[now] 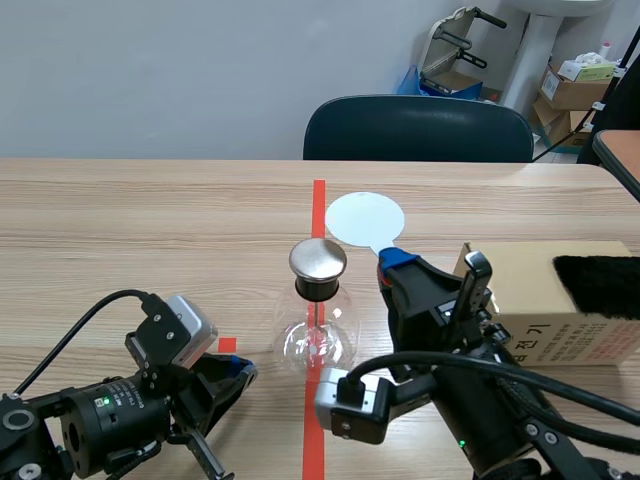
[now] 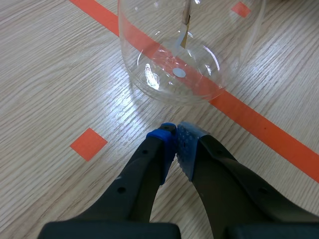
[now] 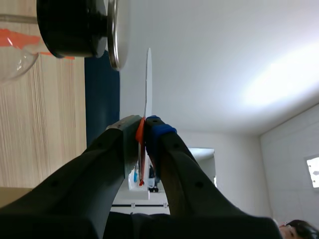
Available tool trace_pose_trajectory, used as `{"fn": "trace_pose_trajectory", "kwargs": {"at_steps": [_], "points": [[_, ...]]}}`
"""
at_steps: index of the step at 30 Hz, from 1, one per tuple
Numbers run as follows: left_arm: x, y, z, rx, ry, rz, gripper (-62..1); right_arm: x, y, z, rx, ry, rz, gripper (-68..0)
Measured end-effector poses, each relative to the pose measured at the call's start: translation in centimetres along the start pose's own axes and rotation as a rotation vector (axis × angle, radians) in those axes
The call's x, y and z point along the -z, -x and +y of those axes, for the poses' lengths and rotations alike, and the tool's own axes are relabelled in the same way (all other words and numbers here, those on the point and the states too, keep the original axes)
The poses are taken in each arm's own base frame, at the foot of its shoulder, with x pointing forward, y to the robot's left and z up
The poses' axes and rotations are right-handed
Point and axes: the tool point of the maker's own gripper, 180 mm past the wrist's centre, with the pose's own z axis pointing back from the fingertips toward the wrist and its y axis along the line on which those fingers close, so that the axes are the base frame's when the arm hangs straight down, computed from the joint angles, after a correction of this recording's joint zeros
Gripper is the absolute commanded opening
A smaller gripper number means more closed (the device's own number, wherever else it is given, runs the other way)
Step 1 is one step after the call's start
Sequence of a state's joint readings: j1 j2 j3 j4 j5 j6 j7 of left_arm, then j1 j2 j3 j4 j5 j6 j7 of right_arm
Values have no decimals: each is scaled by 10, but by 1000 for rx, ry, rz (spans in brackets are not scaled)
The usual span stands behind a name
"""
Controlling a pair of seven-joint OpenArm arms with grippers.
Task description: Do the electroscope experiment
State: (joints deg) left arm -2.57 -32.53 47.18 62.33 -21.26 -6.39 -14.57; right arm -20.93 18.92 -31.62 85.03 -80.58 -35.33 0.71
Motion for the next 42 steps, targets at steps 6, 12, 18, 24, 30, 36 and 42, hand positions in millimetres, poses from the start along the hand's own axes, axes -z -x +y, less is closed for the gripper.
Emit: {"fn": "trace_pose_trajectory", "kwargs": {"at_steps": [6,12,18,24,30,36,42], "points": [[0,0,0,0,0,0,-569,-6,-16,2,14,-13,-65,-666],[0,0,0,0,0,0,-569,-9,-27,2,18,-15,-121,-666],[0,0,0,0,0,0,-569,-9,-30,2,19,-14,-139,-666],[0,0,0,0,0,0,-569,-9,-30,2,19,-14,-139,-666],[0,0,0,0,0,0,-569,-9,-30,2,19,-14,-137,-666],[0,0,0,0,0,0,-569,-8,-15,2,18,-15,-52,-666],[0,0,0,0,0,0,-569,-8,12,2,17,-16,98,-666]]}}
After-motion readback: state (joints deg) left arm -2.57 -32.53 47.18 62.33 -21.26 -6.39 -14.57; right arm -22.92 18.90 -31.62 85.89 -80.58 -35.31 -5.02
